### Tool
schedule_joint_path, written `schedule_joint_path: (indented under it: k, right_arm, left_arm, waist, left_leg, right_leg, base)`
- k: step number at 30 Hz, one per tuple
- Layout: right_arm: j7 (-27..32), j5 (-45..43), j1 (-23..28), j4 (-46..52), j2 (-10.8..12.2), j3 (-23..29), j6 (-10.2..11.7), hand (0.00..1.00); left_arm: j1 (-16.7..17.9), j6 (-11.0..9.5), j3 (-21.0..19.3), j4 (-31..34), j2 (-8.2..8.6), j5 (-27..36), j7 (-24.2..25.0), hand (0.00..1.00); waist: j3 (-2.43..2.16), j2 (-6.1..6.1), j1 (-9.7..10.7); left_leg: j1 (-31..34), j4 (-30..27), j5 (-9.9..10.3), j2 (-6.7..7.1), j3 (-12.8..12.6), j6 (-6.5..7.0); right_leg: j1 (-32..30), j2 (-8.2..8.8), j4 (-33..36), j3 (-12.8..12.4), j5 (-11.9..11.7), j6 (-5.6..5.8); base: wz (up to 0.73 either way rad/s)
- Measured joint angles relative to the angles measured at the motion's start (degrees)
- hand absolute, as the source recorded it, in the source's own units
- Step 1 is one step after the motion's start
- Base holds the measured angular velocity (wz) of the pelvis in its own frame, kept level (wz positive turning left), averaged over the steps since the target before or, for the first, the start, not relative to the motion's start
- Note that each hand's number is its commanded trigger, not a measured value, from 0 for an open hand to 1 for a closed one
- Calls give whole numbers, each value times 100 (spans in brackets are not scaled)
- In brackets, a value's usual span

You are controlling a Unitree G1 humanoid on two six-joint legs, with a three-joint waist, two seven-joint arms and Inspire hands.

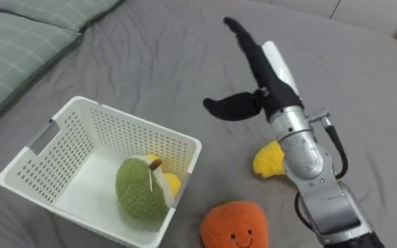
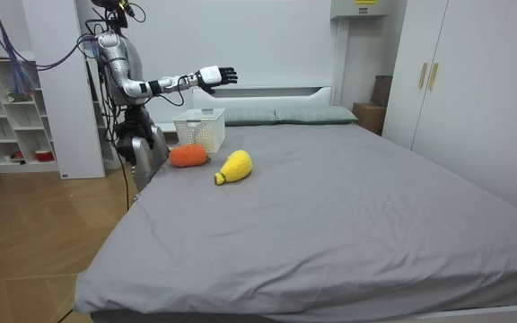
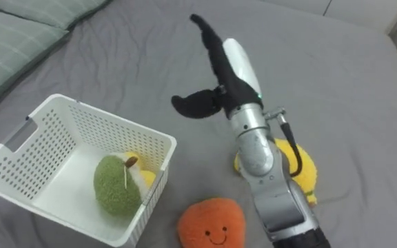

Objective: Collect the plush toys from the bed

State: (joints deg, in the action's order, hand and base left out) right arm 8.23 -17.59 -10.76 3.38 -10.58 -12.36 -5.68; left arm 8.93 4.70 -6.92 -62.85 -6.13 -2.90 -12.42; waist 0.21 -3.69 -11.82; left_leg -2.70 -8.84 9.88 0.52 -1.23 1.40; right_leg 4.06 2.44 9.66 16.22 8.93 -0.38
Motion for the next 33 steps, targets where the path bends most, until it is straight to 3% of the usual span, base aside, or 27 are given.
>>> schedule_joint_path:
  k: [2,7,11,15,24,33]
  right_arm:
    - [61,20,101,-121,-60,105,3,0]
    - [84,-25,100,-470,-124,617,-15,0]
    - [94,-55,98,-708,-448,767,-15,0]
    - [79,-132,94,-1220,-454,900,-21,0]
    - [23,-294,95,-1689,-480,940,-135,0]
    - [50,-182,1,-2991,-540,931,-135,0]
  left_arm:
    - [40,5,-8,7,8,0,6,0]
    - [34,-1,-199,70,8,-3,31,0]
    - [15,3,-199,94,-18,3,31,0]
    - [-37,5,-196,93,-3,25,32,0]
    - [99,34,-371,105,-39,38,14,0]
    - [23,32,-219,97,-232,310,-149,0]
  waist:
    - [-5,-7,179]
    - [-13,-33,381]
    - [-12,-132,409]
    - [-9,-208,402]
    - [21,-159,433]
    - [-23,-227,373]
  left_leg:
    - [2,-15,0,-11,25,1]
    - [7,-31,4,-4,3,6]
    - [6,-54,4,12,-32,7]
    - [3,-59,4,5,-35,7]
    - [-14,-43,8,-32,-134,7]
    - [167,-48,6,-38,-149,9]
  right_leg:
    - [7,24,8,15,0,0]
    - [-10,44,18,-30,0,2]
    - [-21,41,6,-38,1,3]
    - [-17,35,7,-32,1,4]
    - [-31,33,15,-77,-3,2]
    - [-244,-1,70,-126,-19,-9]
  base:
    - [2]
    - [-3]
    - [0]
    - [0]
    - [-3]
    - [-2]
